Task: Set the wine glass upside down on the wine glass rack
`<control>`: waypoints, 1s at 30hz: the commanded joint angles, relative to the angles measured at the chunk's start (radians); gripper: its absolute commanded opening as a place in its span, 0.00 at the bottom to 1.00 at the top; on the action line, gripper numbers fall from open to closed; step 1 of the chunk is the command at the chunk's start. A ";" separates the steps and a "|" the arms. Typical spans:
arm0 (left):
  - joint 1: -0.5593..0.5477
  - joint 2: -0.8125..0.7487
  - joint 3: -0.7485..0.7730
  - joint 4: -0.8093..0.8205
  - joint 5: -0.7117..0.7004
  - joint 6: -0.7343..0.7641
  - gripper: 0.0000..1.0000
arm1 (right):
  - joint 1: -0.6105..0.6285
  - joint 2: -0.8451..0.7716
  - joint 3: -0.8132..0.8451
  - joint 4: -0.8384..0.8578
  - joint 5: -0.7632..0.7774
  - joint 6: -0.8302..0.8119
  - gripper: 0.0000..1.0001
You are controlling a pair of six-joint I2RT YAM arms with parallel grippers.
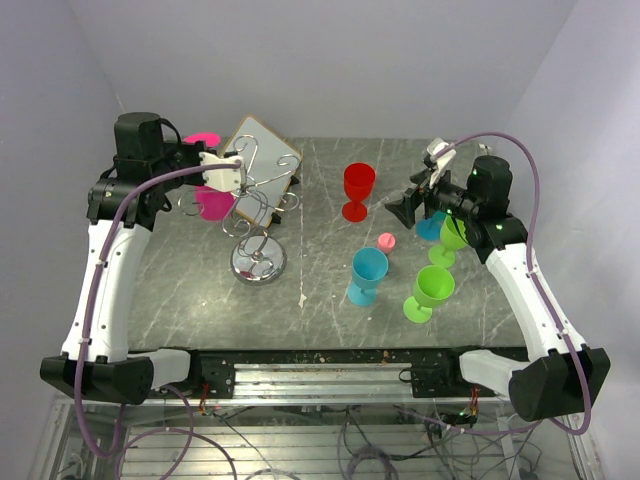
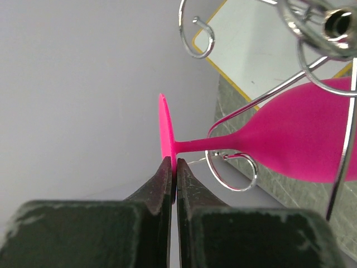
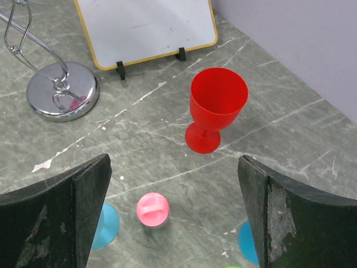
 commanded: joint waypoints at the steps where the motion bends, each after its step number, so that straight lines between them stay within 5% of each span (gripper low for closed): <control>1: -0.013 -0.007 -0.008 0.086 -0.072 -0.042 0.09 | -0.011 0.003 -0.011 0.024 -0.018 -0.002 0.95; 30: -0.024 -0.068 -0.070 0.043 -0.155 -0.093 0.11 | -0.020 0.000 -0.025 0.028 -0.054 -0.014 0.96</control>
